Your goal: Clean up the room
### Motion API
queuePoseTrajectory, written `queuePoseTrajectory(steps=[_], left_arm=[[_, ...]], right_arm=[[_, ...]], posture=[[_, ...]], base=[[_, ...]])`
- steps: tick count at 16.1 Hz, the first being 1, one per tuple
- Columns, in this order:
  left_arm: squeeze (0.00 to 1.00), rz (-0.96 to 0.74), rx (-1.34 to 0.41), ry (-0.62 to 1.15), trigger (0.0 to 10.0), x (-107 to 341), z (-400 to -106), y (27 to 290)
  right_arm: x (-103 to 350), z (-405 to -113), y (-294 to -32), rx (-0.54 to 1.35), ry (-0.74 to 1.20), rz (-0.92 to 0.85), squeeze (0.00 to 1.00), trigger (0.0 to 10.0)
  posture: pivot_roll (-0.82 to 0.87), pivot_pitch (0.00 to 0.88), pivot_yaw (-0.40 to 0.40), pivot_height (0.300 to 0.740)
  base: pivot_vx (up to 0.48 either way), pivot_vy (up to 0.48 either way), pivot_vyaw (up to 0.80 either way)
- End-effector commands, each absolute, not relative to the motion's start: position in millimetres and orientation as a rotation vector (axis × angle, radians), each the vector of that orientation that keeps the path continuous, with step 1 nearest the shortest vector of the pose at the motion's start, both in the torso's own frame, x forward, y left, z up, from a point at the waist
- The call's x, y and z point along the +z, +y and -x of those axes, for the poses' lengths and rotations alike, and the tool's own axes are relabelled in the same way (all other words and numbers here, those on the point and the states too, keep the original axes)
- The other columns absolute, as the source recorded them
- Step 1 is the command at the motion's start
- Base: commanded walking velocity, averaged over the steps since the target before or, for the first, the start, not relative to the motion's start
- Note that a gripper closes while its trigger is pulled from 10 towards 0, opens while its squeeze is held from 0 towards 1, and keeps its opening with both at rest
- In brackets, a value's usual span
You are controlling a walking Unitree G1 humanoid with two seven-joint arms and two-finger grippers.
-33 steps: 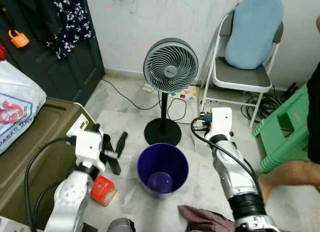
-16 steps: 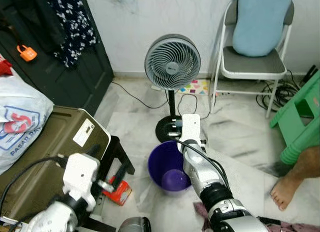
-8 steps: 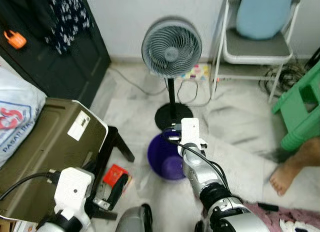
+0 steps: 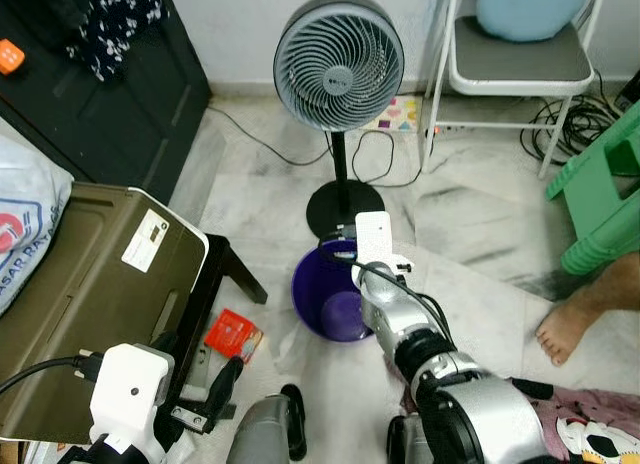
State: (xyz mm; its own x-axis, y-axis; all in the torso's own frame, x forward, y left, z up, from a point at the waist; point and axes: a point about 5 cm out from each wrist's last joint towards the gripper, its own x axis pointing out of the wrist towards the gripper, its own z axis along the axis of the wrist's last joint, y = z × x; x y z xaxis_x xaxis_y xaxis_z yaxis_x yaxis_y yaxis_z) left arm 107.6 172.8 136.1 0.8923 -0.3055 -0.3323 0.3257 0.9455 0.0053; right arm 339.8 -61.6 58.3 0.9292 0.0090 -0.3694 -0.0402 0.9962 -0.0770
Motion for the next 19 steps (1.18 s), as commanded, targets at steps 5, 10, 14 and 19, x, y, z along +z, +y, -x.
queuePoseTrajectory(steps=[5,10,14,19], left_arm=[[0.0,-0.076,-0.276,0.342,10.0,139.1,-108.3,177.8],[0.0,-0.081,-0.245,0.345,10.0,140.3,-109.7,181.2],[0.0,-0.08,-0.242,0.35,10.0,140.1,-110.2,181.5],[0.0,-0.072,-0.232,0.358,10.0,137.2,-112.9,182.6]], right_arm=[[67.5,-326.3,2.8,0.148,0.404,-0.064,0.0,10.0],[53.9,-313.3,10.2,0.183,0.448,-0.086,0.38,10.0],[73.5,-325.3,11.6,0.181,0.339,-0.066,0.77,10.0],[76.3,-327.3,9.9,0.178,0.308,-0.049,0.93,10.0]], posture=[[0.2,0.259,0.139,0.74],[0.21,0.264,0.142,0.74],[0.21,0.262,0.143,0.74],[0.21,0.256,0.143,0.74]], base=[[0.0,0.0,0.0],[0.0,0.0,0.0],[0.0,0.0,0.0],[0.0,0.0,0.0]])
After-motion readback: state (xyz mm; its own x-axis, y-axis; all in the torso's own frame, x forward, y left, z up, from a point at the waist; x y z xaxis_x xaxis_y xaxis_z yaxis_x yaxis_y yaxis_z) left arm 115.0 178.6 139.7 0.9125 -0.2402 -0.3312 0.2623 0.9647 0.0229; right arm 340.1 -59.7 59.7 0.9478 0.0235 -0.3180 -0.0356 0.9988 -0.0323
